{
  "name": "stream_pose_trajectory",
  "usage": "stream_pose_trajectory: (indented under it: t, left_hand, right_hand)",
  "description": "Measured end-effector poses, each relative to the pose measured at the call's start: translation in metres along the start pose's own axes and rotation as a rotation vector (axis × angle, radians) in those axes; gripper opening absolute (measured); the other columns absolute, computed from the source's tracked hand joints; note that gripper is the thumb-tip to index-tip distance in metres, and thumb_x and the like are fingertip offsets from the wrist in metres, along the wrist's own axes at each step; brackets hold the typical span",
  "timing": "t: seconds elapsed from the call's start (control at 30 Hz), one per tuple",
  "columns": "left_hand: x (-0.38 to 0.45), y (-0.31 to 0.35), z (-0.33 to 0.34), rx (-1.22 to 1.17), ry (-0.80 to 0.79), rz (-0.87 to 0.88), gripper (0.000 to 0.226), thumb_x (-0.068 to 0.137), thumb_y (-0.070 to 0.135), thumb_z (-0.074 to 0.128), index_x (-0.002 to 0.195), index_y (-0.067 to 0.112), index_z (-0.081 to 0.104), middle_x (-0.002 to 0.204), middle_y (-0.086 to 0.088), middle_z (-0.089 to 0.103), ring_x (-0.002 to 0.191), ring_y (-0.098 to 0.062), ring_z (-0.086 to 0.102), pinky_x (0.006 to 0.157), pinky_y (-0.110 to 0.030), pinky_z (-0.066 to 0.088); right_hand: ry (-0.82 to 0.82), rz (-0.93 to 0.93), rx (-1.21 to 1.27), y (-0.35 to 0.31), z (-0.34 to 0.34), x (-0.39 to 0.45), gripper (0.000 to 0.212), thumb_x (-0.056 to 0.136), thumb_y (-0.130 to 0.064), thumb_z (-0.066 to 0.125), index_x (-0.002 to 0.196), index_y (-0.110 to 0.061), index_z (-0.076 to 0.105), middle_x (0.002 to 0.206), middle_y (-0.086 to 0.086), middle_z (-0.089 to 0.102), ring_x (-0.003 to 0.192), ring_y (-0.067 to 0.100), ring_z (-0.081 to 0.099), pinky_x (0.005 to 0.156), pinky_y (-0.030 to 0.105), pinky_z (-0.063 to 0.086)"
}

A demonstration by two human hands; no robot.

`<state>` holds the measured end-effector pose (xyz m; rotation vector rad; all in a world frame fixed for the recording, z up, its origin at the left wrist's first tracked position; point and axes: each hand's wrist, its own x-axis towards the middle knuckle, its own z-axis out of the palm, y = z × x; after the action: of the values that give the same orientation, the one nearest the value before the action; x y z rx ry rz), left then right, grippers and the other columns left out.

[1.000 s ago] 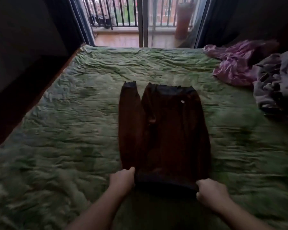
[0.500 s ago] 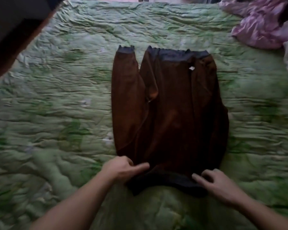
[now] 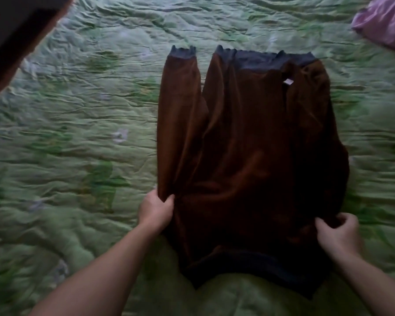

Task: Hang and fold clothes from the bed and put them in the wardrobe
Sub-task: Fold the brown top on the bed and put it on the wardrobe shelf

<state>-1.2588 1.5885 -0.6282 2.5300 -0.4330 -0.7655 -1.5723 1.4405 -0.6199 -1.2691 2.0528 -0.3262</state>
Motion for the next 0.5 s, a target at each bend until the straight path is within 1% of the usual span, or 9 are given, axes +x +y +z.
stream_pose_trajectory:
  t: [0.1,0.13,0.2,0.27,0.3,0.37,0.4,0.43,0.5]
  left_hand:
    - [-0.001,-0.017,-0.007,0.041,-0.020,-0.001,0.038,0.088,0.035,0.062,0.119,0.013,0.059,0.113,-0.013,0.067,0.103,-0.033,0.062,0.089,-0.041,0.051]
    - [-0.002,-0.017,-0.008,0.053,0.005,0.020,0.043,0.086,0.034,0.064,0.124,0.015,0.054,0.119,-0.013,0.063,0.107,-0.033,0.060,0.091,-0.042,0.050]
    - [-0.009,-0.010,-0.006,0.104,0.127,0.089,0.062,0.081,0.027,0.069,0.135,0.021,0.039,0.132,-0.014,0.047,0.117,-0.035,0.050,0.098,-0.044,0.044]
    - [-0.017,0.006,-0.003,0.268,0.245,0.290,0.081,0.070,0.020,0.071,0.141,0.030,0.032,0.140,-0.008,0.035,0.123,-0.032,0.039,0.100,-0.047,0.037]
    - [-0.020,0.014,0.002,0.351,0.259,0.426,0.086,0.064,0.018,0.070,0.140,0.033,0.033,0.142,-0.005,0.036,0.125,-0.030,0.038,0.099,-0.047,0.037]
    - [-0.020,0.037,0.013,0.417,0.190,0.708,0.081,0.059,0.022,0.065,0.135,0.034,0.043,0.142,-0.002,0.044,0.127,-0.024,0.042,0.098,-0.046,0.039]
    - [-0.020,0.053,0.018,0.426,0.111,0.811,0.074,0.064,0.023,0.062,0.135,0.033,0.046,0.143,0.000,0.046,0.130,-0.022,0.042,0.101,-0.044,0.037]
    - [-0.019,0.069,0.023,0.433,0.037,0.875,0.067,0.073,0.023,0.059,0.138,0.033,0.044,0.147,0.002,0.042,0.136,-0.020,0.037,0.108,-0.041,0.031]
    - [-0.009,0.099,0.036,0.418,-0.117,0.884,0.059,0.090,0.024,0.049,0.146,0.033,0.033,0.156,0.006,0.027,0.145,-0.014,0.019,0.117,-0.032,0.014]
  right_hand:
    - [0.025,-0.090,-0.099,0.004,-0.009,-0.001,0.039,0.089,-0.014,0.064,0.120,-0.001,0.046,0.118,0.029,0.057,0.106,0.043,0.055,0.089,0.047,0.044]
    - [0.026,-0.124,-0.131,0.003,-0.010,-0.002,0.041,0.087,-0.016,0.067,0.120,-0.002,0.046,0.118,0.029,0.055,0.106,0.043,0.055,0.088,0.047,0.044]
    - [0.055,-0.232,-0.244,-0.002,-0.010,-0.007,0.051,0.079,-0.021,0.075,0.120,-0.007,0.047,0.124,0.025,0.048,0.109,0.042,0.051,0.091,0.047,0.042]
    - [0.107,-0.465,-0.418,-0.006,-0.006,-0.008,0.053,0.073,-0.027,0.077,0.118,-0.013,0.053,0.127,0.019,0.045,0.112,0.041,0.049,0.093,0.050,0.039]
    - [0.133,-0.602,-0.496,-0.009,-0.003,-0.007,0.049,0.072,-0.029,0.073,0.117,-0.015,0.056,0.127,0.017,0.048,0.113,0.040,0.050,0.094,0.050,0.037]
    - [0.113,-0.832,-0.579,-0.020,0.003,0.000,0.048,0.067,-0.030,0.060,0.113,-0.016,0.062,0.125,0.012,0.056,0.113,0.035,0.054,0.097,0.049,0.035]
    - [0.058,-0.905,-0.577,-0.032,0.007,0.003,0.046,0.068,-0.026,0.057,0.112,-0.016,0.064,0.124,0.010,0.060,0.114,0.032,0.057,0.099,0.047,0.035]
    - [-0.014,-0.946,-0.544,-0.045,0.012,0.007,0.043,0.071,-0.018,0.055,0.112,-0.015,0.066,0.124,0.008,0.062,0.116,0.029,0.058,0.101,0.044,0.037]
    - [-0.180,-0.908,-0.407,-0.073,0.021,0.017,0.042,0.083,-0.004,0.051,0.122,-0.012,0.063,0.132,0.005,0.058,0.124,0.023,0.054,0.105,0.033,0.037]
